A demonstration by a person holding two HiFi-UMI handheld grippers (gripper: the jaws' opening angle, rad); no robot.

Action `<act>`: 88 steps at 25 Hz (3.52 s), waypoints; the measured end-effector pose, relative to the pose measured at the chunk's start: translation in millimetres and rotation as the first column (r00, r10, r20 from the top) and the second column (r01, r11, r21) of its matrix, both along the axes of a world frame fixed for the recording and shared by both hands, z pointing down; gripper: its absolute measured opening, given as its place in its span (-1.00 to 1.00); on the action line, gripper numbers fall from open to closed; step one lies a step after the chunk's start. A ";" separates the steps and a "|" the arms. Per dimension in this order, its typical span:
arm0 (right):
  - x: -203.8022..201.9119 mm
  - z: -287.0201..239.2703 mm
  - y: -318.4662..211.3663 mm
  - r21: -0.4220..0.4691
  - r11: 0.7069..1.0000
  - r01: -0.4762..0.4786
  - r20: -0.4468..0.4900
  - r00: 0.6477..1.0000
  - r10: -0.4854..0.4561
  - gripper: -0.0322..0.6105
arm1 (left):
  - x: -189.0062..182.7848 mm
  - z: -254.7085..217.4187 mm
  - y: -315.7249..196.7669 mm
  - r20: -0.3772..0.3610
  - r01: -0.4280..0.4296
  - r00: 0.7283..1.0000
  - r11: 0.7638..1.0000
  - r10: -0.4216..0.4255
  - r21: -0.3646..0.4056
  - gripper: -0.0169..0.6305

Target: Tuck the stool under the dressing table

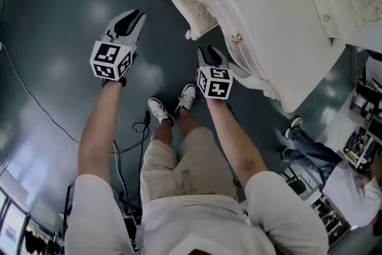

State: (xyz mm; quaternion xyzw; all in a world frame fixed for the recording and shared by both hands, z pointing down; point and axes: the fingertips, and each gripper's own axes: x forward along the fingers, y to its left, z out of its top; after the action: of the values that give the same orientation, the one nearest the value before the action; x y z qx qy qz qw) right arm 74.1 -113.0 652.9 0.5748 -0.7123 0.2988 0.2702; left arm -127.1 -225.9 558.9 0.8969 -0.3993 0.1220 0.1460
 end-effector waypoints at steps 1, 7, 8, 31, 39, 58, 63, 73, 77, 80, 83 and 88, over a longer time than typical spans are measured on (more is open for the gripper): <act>-0.4 -10.8 7.2 0.000 1.000 -0.007 0.005 1.000 0.007 -0.48 | -2.6 -6.8 12.3 -0.004 -0.008 1.000 1.000 0.007 -0.014 -0.77; -2.5 -67.8 32.2 0.020 1.000 0.010 0.008 1.000 -0.010 -0.80 | -26.7 -29.9 71.5 0.064 -0.037 0.997 0.996 0.042 -0.081 -0.89; -1.9 -76.2 33.9 0.026 1.000 0.014 0.008 1.000 -0.014 -0.87 | -32.0 -33.3 78.0 0.078 -0.024 0.996 0.996 0.031 -0.089 -0.90; 65.9 -287.3 52.5 0.244 0.969 -0.038 0.081 0.997 0.018 -0.90 | -65.7 -262.1 139.0 0.039 0.172 0.984 0.981 -0.176 0.093 -0.90; 74.3 -375.6 39.6 0.420 0.907 -0.039 0.123 0.992 -0.014 -0.90 | -82.7 -343.4 145.7 -0.041 0.235 0.972 0.952 -0.231 0.195 -0.90; 79.2 -583.0 61.0 0.735 0.677 0.043 0.057 0.990 -0.126 -0.90 | -139.2 -539.3 223.2 -0.235 0.389 0.921 0.784 -0.312 0.484 -0.90; 86.9 -602.5 79.5 0.766 0.640 0.062 0.002 0.995 -0.099 -0.90 | -151.1 -543.8 249.8 -0.228 0.417 0.909 0.754 -0.349 0.507 -0.90; 84.9 -603.0 91.7 0.774 0.632 0.044 0.013 0.996 -0.085 -0.90 | -138.4 -524.3 258.2 -0.240 0.406 0.913 0.784 -0.329 0.470 -0.90; 81.2 -600.5 94.4 0.769 0.636 0.064 0.000 0.995 -0.100 -0.90 | -134.5 -529.4 261.5 -0.248 0.404 0.914 0.778 -0.321 0.481 -0.90; 79.5 -600.0 99.5 0.766 0.639 0.062 0.005 0.995 -0.103 -0.90 | -134.6 -528.1 266.5 -0.248 0.404 0.914 0.782 -0.322 0.474 -0.90; 76.0 -598.0 103.4 0.763 0.644 0.062 0.011 0.994 -0.108 -0.90 | -134.5 -527.5 270.4 -0.240 0.402 0.915 0.784 -0.324 0.474 -0.90; 72.3 -593.9 105.7 0.758 0.648 0.070 0.010 0.993 -0.119 -0.90 | -132.3 -525.8 272.7 -0.238 0.397 0.917 0.787 -0.321 0.472 -0.90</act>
State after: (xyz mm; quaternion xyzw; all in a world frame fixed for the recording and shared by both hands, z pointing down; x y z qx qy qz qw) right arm 146.4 -7.3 59.0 0.5883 -0.8084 -0.0226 0.0006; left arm -259.4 46.8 33.0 0.8167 -0.5689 -0.0837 -0.0479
